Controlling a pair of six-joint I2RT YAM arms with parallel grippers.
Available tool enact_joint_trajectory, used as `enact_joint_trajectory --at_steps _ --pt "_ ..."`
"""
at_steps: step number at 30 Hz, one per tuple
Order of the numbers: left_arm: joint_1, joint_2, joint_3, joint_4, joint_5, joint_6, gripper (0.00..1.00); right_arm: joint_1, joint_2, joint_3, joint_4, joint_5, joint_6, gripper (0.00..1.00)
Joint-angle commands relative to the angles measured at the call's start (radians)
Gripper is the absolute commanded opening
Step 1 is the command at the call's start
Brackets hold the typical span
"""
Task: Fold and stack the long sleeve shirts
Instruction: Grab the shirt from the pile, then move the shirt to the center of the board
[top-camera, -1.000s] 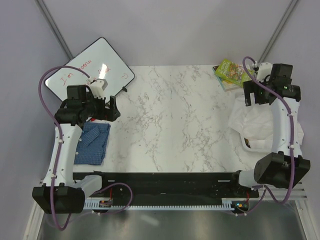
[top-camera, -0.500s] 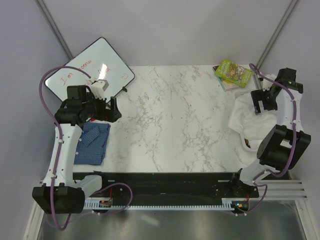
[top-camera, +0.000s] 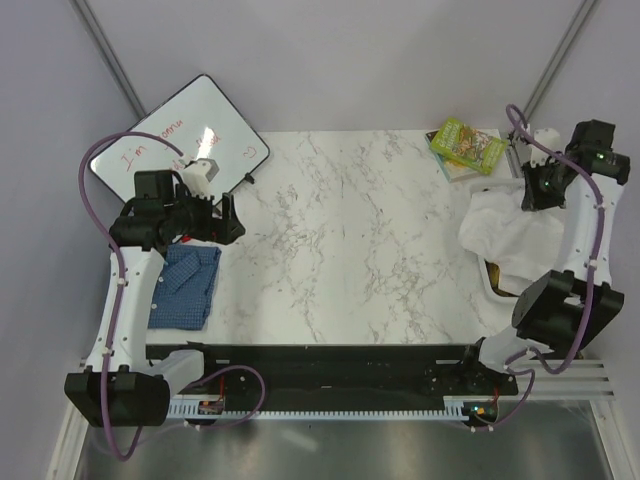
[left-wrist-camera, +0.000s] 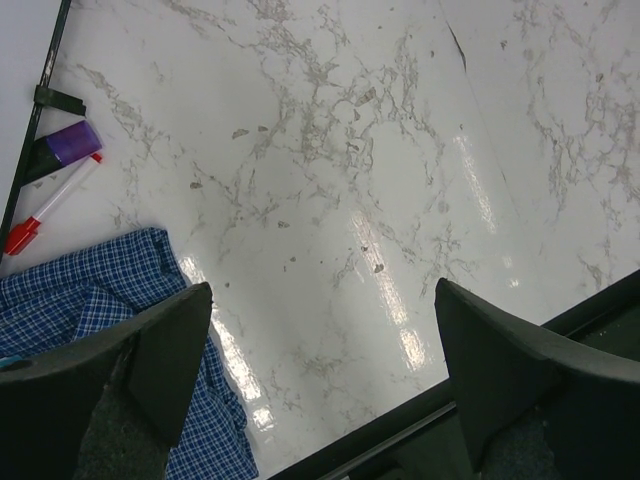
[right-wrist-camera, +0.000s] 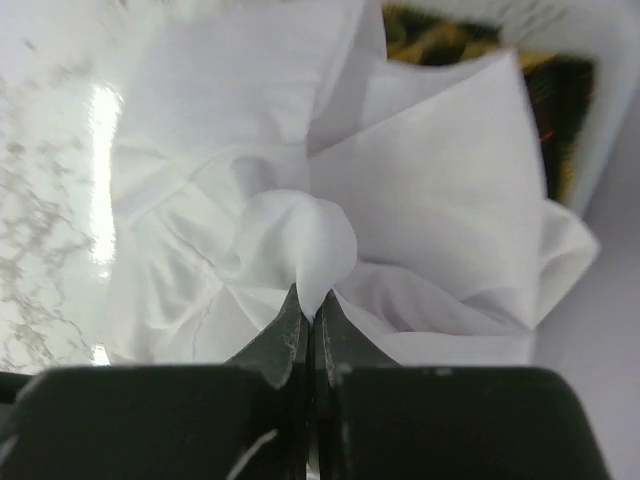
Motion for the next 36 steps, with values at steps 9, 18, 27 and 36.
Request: enact_joint_trajectory --at_steps 9,18,27,36 --pt "0.003 0.028 0.106 0.006 0.033 -0.063 0.99 0.092 -0.193 0.655 0.198 -0.693 0.374 0.00" --pt "0.006 0.035 0.115 0.032 -0.004 -0.112 0.99 0.164 -0.137 0.712 1.343 -0.729 1.458 0.00" --pt "0.061 0.057 0.115 0.046 0.065 -0.140 0.99 0.316 -0.222 0.367 1.190 -0.701 1.301 0.00" --pt "0.070 0.047 0.060 0.045 0.231 0.007 0.99 0.436 -0.408 -0.184 0.470 -0.482 0.529 0.98"
